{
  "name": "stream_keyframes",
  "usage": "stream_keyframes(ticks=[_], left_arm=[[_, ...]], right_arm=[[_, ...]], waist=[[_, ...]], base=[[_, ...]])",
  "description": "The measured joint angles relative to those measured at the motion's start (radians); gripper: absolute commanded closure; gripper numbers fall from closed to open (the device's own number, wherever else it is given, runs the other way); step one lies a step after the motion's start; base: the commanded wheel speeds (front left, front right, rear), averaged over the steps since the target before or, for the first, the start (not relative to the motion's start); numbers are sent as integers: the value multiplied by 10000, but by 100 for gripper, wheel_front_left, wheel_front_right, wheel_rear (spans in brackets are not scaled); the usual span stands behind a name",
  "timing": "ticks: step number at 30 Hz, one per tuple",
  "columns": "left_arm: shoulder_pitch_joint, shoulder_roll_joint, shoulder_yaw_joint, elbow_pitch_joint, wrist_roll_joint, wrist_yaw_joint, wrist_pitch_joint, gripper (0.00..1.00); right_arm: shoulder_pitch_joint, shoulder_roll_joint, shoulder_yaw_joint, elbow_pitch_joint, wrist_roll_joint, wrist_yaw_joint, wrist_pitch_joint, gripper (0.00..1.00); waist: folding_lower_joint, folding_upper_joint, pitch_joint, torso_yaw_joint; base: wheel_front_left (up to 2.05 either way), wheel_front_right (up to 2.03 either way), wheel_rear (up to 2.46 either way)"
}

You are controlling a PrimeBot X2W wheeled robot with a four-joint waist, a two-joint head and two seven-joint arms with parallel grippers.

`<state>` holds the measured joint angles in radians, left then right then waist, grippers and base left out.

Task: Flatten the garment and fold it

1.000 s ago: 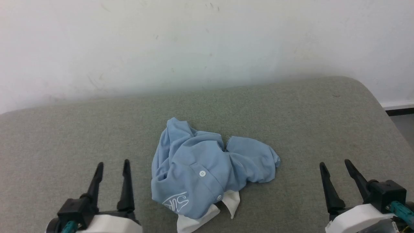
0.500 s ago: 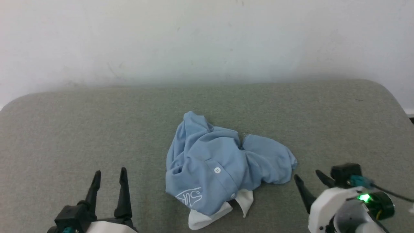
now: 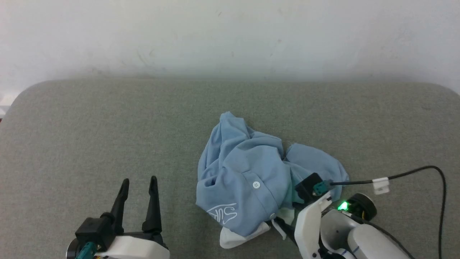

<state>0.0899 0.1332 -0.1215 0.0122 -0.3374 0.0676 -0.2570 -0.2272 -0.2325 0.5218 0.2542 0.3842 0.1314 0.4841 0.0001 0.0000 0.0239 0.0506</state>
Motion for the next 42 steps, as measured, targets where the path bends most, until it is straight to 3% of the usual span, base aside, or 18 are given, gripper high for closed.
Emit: stream_keyframes(ticks=[8, 9, 11, 12, 16, 19, 25, 30, 35, 36, 37, 38, 42], left_arm=[[-254, -251, -56, 236, 224, -282, 0, 0], [-285, -282, -50, 267, 224, -322, 0, 0], [-319, -320, -33, 324, 228, -380, 0, 0], [-320, -332, -10, 353, 240, -405, 0, 0], [-318, -362, 115, 453, 301, -483, 0, 0], [-309, -389, 196, 472, 318, -497, 0, 0], [-171, -456, 295, 474, 359, -583, 0, 0], [-101, -518, 301, 495, 399, -667, 2, 0], [-100, -537, 343, 546, 405, -681, 0, 0], [-99, -545, 359, 554, 410, -681, 0, 0], [-98, -554, 370, 562, 430, -681, 0, 0], [-98, -560, 378, 575, 451, -683, 0, 0], [-95, -585, 407, 635, 479, -694, 0, 0]], right_arm=[[-975, -146, 1919, 1555, 1058, -2, 109, 0], [-1090, -151, 2031, 1662, 1244, -2, 188, 27], [-1284, -184, 2276, 1804, 1569, -2, 261, 95], [-1346, -192, 2362, 1837, 1697, -2, 244, 100], [-1364, -230, 2378, 1751, 1946, 0, -690, 100], [-1382, -259, 1513, 1246, 1845, 0, -1852, 100], [-903, -318, -1950, 286, 1080, 0, -2738, 100], [915, -75, -4949, 219, 343, 0, -2274, 100], [2467, 558, -6642, 299, -464, 0, -1762, 100], [2639, 708, -6801, 278, -564, 0, -1766, 80], [2767, 855, -6893, 207, -654, 0, -1789, 18], [2855, 1001, -6936, 63, -700, 0, -1969, 0], [2947, 1377, -7194, -846, -1039, 0, -3386, 0]], waist=[[0, 0, 421, 155], [0, 0, 436, 169], [-1, 0, 431, 171], [0, 0, 413, 161], [0, 0, 276, 67], [-1, 0, 145, -38], [-1, 0, -82, -340], [-1, 0, -155, -566], [-2, 0, -153, -691], [-1, 0, -152, -715], [-2, 0, -151, -742], [-2, 0, -150, -766], [-1, 0, -205, -836]], base=[[0, 0, 0], [0, 0, 0], [0, 0, 0], [0, 0, 0], [0, 0, 0], [0, 0, 0], [0, 0, 0], [0, 0, 0], [0, 0, 0], [0, 0, 0], [0, 0, 0], [0, 0, 0], [0, 0, 0]])
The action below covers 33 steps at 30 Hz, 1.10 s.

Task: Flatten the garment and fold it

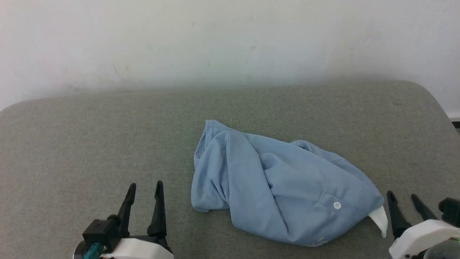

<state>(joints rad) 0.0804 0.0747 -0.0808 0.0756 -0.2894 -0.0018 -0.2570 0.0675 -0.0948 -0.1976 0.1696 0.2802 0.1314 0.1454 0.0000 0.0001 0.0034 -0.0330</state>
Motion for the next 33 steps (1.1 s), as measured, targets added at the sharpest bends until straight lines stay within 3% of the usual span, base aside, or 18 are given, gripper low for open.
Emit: stream_keyframes(ticks=[4, 8, 12, 19, 26, 28, 29, 33], left_arm=[[5, -10, -19, 46, 21, -77, 0, 0], [17, -6, -4, 75, 21, -146, 0, 0], [20, -8, -23, 96, 21, -150, 0, 0], [20, -13, -38, 125, 21, -151, 0, 0], [-7, -42, -132, 165, 19, -163, 2, 0], [-32, -61, -159, 190, 19, -165, 0, 0], [-48, -69, -155, 205, 19, -165, 0, 0], [-125, -86, -142, 226, 19, -165, 2, 0]], right_arm=[[205, 157, -86, -805, -403, 0, -941, 0], [499, 123, 552, -1269, -658, -2, -640, 0], [514, -477, 2013, -1831, -635, -2, 470, 0], [-5, -2128, 5400, -2470, 169, 0, 2863, 0], [-1745, -2853, 7965, -1455, 560, 0, 3724, 0], [-2163, -2964, 8477, -825, 593, 0, 3908, 74], [-2329, -2976, 8677, -527, 675, 0, 3889, 100], [-2893, -2940, 8817, 61, 828, 0, 3095, 100]], waist=[[0, 0, -111, -8], [0, 0, -209, -31], [0, 0, -255, -19], [0, 0, -169, 43], [1, 0, 34, 207], [1, 0, 92, 287], [1, 0, 122, 326], [1, 0, 215, 471]], base=[[0, 0, 0], [0, 0, 0], [0, 0, 0], [0, 0, 0], [0, 0, 0], [0, 0, 0], [0, 0, 0], [0, 0, 0]])
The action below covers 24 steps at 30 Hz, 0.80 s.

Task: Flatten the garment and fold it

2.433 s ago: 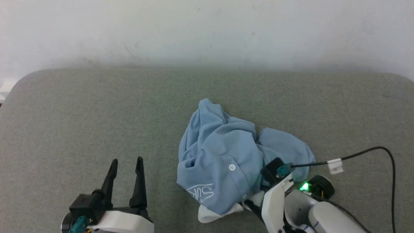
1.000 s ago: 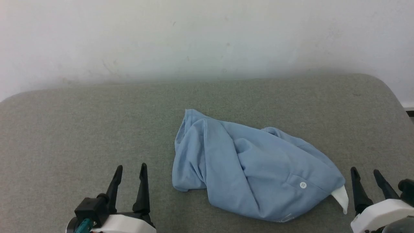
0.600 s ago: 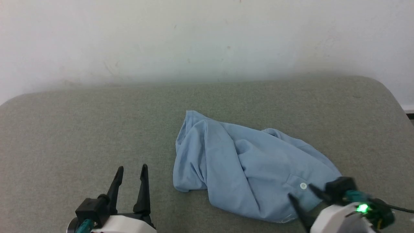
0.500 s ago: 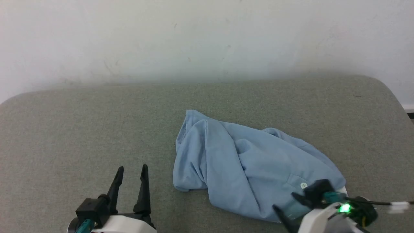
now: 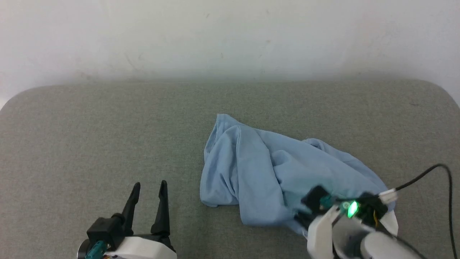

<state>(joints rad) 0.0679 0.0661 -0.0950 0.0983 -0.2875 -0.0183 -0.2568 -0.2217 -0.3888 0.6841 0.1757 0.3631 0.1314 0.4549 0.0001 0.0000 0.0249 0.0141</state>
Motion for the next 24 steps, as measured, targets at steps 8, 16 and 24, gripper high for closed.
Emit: stream_keyframes(ticks=[8, 16, 24], left_arm=[[9, -17, 82, -23, 0, 2, 0, 0], [-93, -65, -38, 44, 2, -75, -2, 0], [-92, -82, 31, 102, 2, -75, -2, 0]], right_arm=[[-980, 543, -2989, 639, -127, 2, -1906, 100], [-766, 694, -6939, 3260, 46, 2, -2512, 100], [2, 1266, -8610, 4771, -234, 0, -3526, 0]], waist=[[1, 0, 62, -154], [0, 0, 115, -124], [0, 0, 148, -227]], base=[[0, 0, 0], [0, 0, 0], [0, 0, 0]])
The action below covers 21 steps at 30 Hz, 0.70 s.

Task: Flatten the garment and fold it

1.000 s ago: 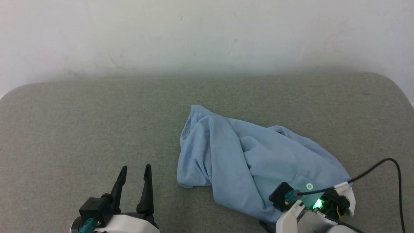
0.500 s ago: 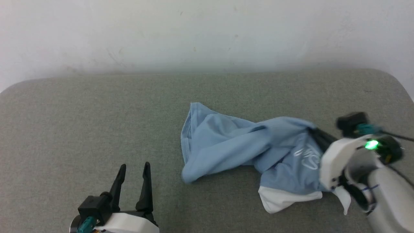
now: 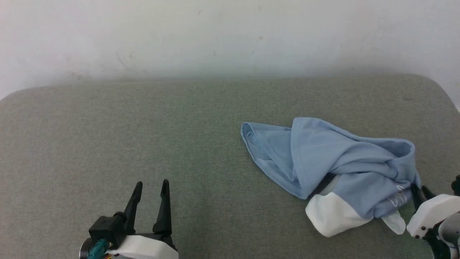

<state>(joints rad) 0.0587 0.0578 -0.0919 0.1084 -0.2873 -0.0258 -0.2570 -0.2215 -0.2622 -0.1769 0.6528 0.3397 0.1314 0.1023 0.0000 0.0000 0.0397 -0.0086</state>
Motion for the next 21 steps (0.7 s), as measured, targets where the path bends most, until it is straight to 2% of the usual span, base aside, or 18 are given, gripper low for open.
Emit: stream_keyframes(ticks=[6, 10, 15, 21], left_arm=[[2, -8, 27, 40, 2, 0, 0, 0], [20, -10, 40, 50, 4, 0, 0, 0], [35, -10, -13, 128, 6, -13, 0, 0], [-464, 8, -652, 447, 178, -385, 165, 0]], right_arm=[[279, 428, -443, -1206, -403, 0, -2090, 0], [877, 750, -445, -2454, -851, 0, -2686, 0], [1765, 1220, 13, -4284, -1526, 0, -2658, 0], [2991, 1603, 798, -6046, -1910, 0, -1975, 0]], waist=[[1, 0, -111, -192], [0, 0, -250, -324], [-1, 0, -406, -470], [-1, 0, -391, -624]], base=[[0, 0, 0], [0, 0, 0], [0, 0, 0], [0, 0, 0]])
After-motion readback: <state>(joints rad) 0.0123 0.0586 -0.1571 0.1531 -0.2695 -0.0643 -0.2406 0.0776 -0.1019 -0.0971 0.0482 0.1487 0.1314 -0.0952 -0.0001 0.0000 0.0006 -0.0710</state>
